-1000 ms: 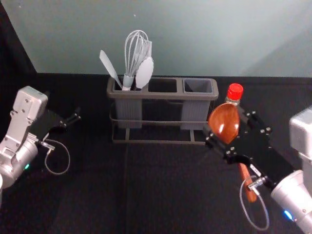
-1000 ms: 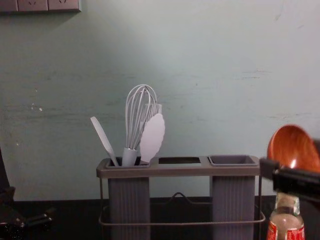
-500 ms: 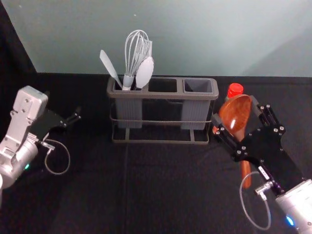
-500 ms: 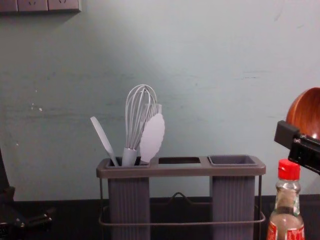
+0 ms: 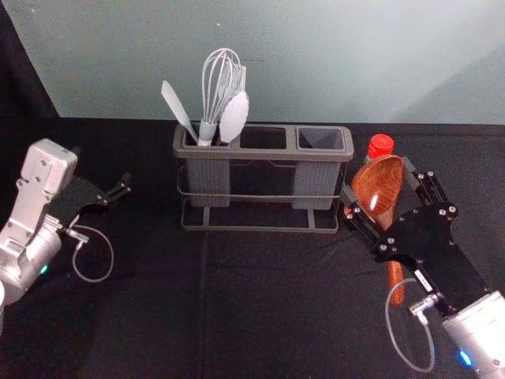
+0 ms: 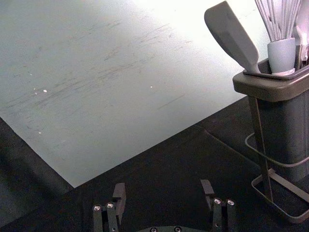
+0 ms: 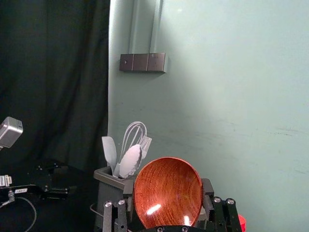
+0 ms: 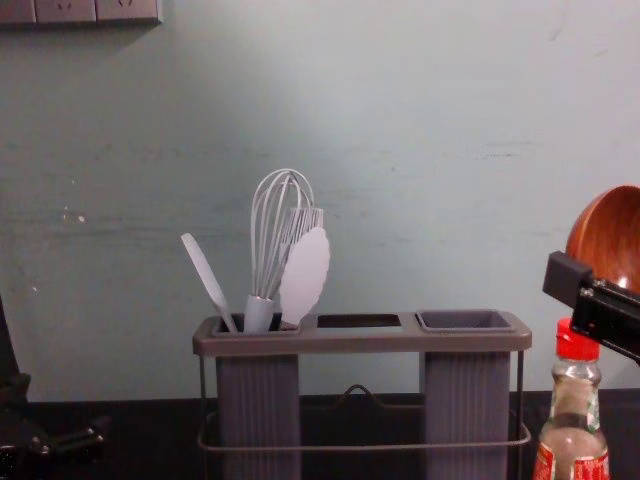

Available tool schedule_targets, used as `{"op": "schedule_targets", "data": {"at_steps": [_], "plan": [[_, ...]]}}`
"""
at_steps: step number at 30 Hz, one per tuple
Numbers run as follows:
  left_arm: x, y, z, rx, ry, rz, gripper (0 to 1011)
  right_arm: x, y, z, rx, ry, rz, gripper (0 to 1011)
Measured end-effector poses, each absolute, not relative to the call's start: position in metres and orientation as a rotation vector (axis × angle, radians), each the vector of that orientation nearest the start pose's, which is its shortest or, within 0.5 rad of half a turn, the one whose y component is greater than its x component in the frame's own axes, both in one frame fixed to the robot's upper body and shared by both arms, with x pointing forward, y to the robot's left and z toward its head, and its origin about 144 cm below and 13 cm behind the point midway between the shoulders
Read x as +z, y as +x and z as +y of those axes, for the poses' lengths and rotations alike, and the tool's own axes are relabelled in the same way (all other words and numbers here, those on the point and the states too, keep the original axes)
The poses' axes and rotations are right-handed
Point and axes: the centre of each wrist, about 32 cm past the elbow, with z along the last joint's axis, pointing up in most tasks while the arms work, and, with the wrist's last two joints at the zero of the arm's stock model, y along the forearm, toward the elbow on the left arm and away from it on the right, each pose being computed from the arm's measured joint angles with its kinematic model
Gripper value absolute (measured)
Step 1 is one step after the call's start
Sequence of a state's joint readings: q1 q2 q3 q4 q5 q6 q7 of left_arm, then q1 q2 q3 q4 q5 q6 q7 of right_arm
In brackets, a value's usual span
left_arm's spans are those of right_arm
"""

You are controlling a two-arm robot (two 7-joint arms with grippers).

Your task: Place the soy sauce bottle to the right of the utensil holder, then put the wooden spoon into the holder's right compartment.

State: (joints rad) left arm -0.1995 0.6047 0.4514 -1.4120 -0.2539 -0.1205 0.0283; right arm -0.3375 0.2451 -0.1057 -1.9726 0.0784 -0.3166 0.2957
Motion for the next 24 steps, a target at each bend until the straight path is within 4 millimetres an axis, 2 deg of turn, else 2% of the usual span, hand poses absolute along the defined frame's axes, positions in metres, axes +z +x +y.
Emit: {"op": "schedule_targets", "data": {"at_steps": [18,24], "plan": [[1.1398,0.4886,0.3097,1.248,0.304,-0.285,1011,1.1771,0.3599,-0.2381,-1.052,0.156,-0.354,837],[1.1398,0.4886,0.3097,1.248,0.305,-0.285,1011,1.181,0.3664,-0.235,-1.05,0.181,-0.367,837]]}}
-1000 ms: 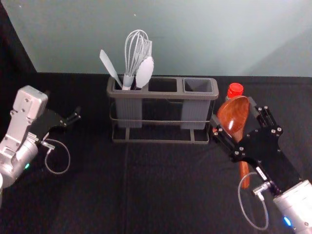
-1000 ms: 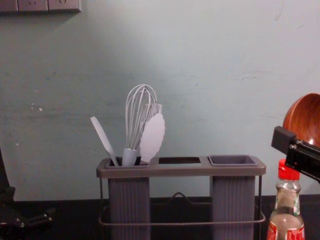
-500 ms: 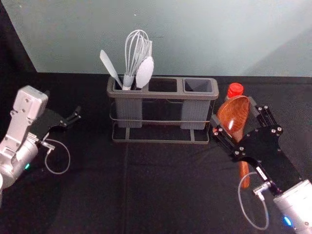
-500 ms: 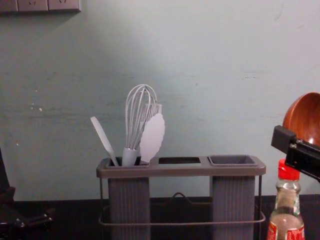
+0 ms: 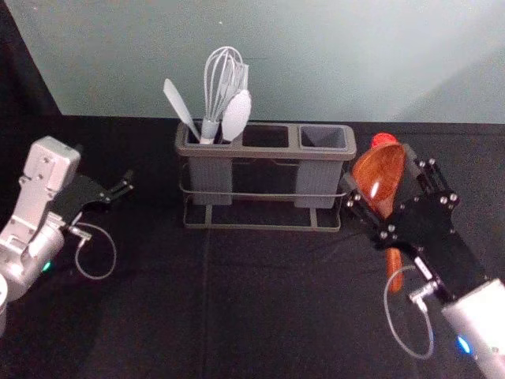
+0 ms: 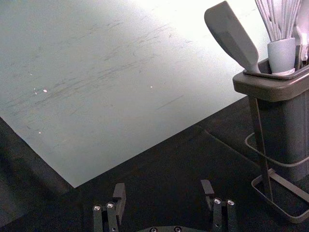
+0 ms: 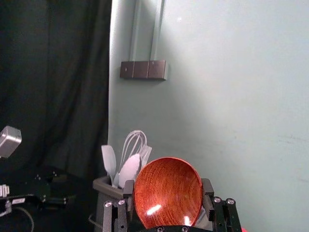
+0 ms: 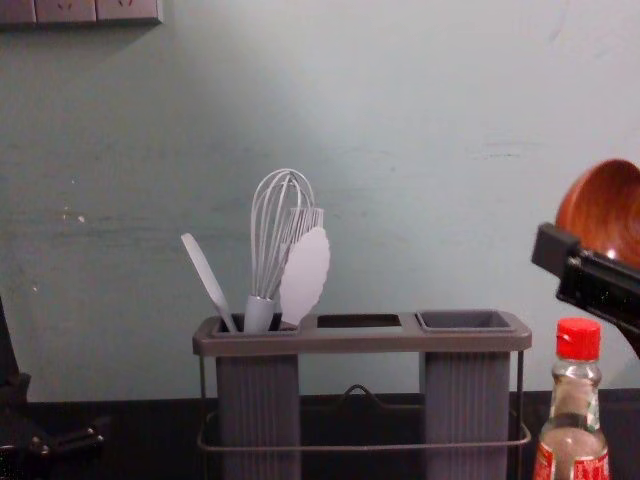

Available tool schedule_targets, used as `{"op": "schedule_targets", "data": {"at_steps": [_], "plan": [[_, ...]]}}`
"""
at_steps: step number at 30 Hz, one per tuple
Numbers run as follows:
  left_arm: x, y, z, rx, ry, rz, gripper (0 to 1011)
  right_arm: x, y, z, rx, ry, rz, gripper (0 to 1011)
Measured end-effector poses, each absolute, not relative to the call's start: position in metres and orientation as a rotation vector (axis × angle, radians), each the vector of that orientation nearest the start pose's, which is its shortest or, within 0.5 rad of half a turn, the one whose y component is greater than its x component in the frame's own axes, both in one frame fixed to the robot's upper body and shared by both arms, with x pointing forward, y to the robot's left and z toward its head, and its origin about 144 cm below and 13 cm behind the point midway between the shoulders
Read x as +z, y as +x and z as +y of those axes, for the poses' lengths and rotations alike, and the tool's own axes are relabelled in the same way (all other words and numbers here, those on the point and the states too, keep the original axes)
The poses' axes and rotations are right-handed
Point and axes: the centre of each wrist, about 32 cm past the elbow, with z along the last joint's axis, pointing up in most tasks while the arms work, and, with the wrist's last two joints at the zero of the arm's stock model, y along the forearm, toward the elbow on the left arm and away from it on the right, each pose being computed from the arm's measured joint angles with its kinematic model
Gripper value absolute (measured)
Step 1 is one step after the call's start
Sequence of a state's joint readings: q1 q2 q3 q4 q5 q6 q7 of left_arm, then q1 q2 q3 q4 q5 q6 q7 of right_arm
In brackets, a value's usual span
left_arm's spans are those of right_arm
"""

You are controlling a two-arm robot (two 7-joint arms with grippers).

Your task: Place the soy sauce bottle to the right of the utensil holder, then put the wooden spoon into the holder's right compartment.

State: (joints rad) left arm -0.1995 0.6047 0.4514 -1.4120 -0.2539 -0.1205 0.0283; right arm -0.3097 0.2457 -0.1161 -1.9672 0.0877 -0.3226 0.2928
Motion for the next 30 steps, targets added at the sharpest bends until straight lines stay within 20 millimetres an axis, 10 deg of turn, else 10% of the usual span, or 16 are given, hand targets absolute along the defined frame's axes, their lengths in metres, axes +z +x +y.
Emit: {"op": "schedule_targets", "data": {"at_steps": [30], "plan": [[1.14,0.489,0.31,1.248,0.304,-0.285,1011,1.232,0.474,-0.217,-0.917,0.32,-0.452,837]]}}
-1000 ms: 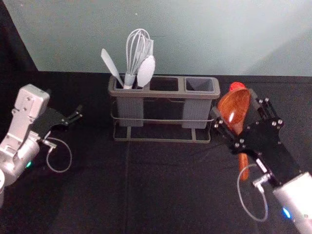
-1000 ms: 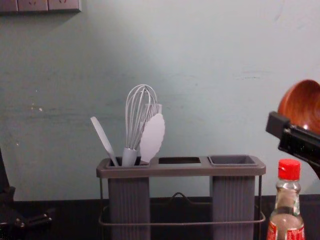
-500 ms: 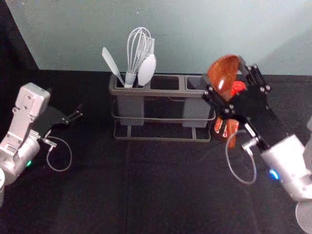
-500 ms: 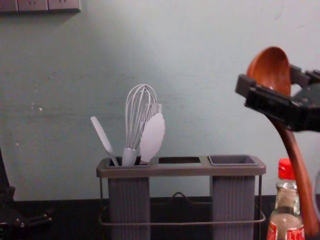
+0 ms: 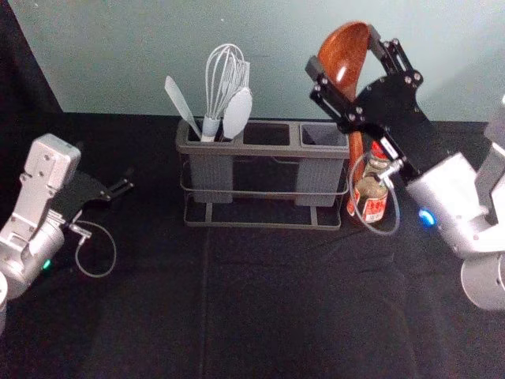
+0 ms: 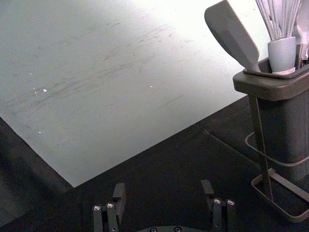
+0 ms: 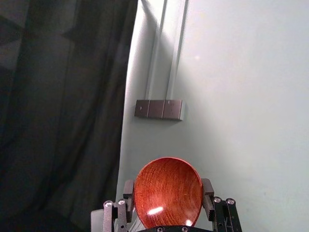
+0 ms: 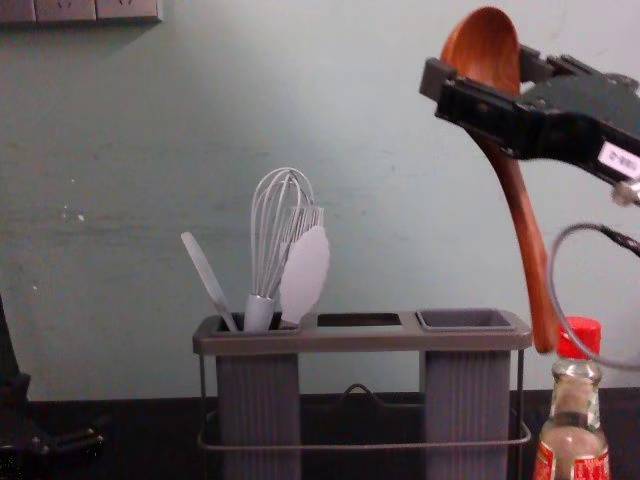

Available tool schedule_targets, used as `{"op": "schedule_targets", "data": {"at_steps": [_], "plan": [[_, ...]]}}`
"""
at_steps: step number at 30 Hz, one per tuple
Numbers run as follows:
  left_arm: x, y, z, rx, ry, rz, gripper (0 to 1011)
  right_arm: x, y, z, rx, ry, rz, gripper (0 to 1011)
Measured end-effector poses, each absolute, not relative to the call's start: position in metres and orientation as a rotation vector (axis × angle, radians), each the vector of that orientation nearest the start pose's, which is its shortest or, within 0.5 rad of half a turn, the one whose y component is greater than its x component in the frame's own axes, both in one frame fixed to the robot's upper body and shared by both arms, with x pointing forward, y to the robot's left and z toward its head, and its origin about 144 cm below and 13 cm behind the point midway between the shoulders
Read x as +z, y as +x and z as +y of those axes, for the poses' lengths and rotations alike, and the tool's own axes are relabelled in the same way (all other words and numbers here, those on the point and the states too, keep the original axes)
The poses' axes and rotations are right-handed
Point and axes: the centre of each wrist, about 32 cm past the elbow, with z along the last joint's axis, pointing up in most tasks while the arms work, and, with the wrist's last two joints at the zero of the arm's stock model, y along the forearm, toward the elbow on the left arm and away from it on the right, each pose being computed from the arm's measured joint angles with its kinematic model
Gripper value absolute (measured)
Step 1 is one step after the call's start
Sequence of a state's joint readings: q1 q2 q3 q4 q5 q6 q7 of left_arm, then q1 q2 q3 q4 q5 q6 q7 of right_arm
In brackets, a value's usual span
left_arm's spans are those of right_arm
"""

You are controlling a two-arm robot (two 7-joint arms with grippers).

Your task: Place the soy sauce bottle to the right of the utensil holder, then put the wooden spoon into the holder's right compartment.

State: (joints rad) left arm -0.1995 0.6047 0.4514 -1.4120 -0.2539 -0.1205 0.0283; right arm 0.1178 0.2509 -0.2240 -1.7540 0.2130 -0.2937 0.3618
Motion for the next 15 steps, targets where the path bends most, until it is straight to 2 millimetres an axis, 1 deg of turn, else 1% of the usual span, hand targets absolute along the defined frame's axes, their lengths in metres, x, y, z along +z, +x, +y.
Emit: {"op": "schedule_targets", "data": {"at_steps": [4,5,7,8,11,15], "plan": [[1.14,0.489,0.31,1.248,0.304,-0.285,1011,1.238,0.49,-0.212,-0.91,0.34,-0.468,837],[1.14,0.489,0.31,1.248,0.305,-0.285,1011,1.238,0.49,-0.212,-0.91,0.34,-0.468,837],[1.14,0.489,0.31,1.248,0.304,-0.285,1011,1.241,0.499,-0.21,-0.907,0.349,-0.479,837],[1.14,0.489,0.31,1.248,0.304,-0.285,1011,1.241,0.499,-0.21,-0.907,0.349,-0.479,837],[1.14,0.489,0.31,1.248,0.305,-0.285,1011,1.243,0.51,-0.206,-0.906,0.355,-0.483,837],[1.14,0.489,0.31,1.248,0.304,-0.285,1011,1.243,0.517,-0.204,-0.907,0.357,-0.483,837]]}}
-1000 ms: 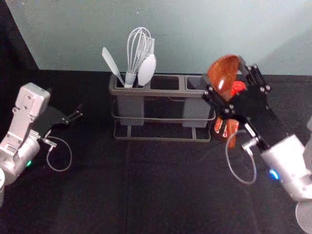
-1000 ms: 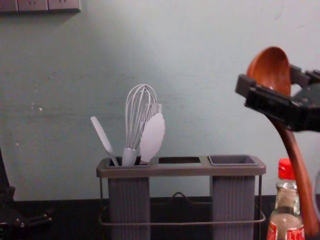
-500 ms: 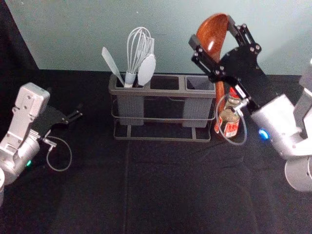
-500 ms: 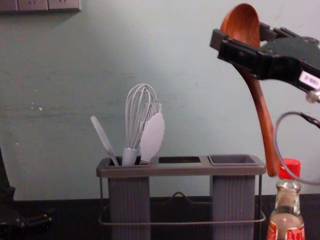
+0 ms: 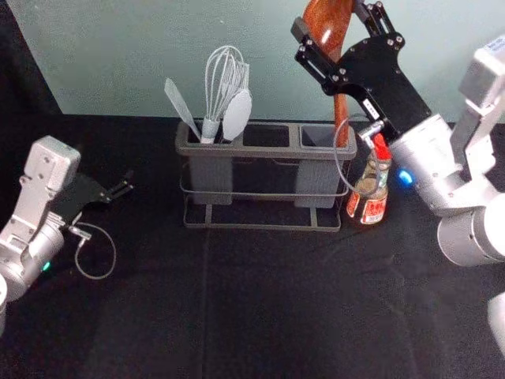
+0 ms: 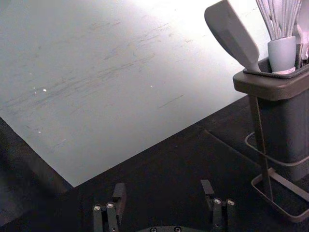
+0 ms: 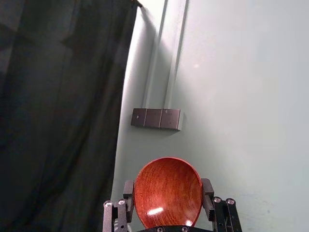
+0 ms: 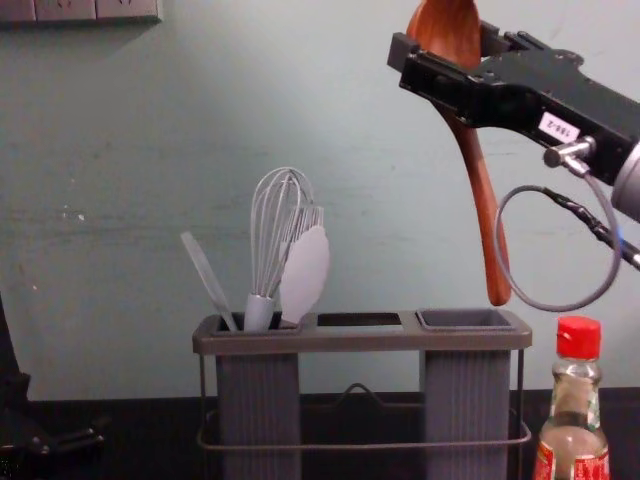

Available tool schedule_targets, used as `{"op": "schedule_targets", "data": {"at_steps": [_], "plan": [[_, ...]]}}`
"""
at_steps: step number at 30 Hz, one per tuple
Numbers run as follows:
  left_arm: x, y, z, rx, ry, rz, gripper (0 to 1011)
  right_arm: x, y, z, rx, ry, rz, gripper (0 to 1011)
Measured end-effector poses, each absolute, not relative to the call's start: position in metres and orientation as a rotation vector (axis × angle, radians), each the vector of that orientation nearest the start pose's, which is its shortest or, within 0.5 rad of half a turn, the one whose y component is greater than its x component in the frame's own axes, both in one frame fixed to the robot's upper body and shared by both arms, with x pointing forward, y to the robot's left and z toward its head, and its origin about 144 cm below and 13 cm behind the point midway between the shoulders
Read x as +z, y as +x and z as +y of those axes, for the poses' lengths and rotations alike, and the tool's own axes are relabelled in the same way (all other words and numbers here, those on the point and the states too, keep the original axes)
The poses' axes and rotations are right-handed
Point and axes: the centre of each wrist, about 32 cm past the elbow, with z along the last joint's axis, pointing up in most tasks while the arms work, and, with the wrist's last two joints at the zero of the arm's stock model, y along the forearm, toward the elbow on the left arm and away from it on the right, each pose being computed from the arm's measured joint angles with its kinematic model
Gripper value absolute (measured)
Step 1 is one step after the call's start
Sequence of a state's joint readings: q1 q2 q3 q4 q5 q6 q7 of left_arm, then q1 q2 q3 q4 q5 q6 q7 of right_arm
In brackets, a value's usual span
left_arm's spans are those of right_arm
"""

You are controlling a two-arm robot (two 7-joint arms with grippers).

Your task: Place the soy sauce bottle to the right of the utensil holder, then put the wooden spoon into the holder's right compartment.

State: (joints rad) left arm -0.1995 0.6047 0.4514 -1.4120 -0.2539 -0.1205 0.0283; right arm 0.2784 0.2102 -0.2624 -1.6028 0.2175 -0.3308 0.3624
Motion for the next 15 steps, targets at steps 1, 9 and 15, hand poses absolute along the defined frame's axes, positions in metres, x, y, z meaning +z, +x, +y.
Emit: {"op": "schedule_targets", "data": {"at_steps": [1,9,15], "plan": [[1.14,0.489,0.31,1.248,0.304,-0.285,1011,1.242,0.521,-0.203,-0.908,0.36,-0.484,837],[1.14,0.489,0.31,1.248,0.304,-0.285,1011,1.229,0.535,-0.199,-0.919,0.401,-0.499,837],[1.14,0.489,0.31,1.248,0.305,-0.285,1011,1.217,0.542,-0.196,-0.923,0.444,-0.504,837]]}}
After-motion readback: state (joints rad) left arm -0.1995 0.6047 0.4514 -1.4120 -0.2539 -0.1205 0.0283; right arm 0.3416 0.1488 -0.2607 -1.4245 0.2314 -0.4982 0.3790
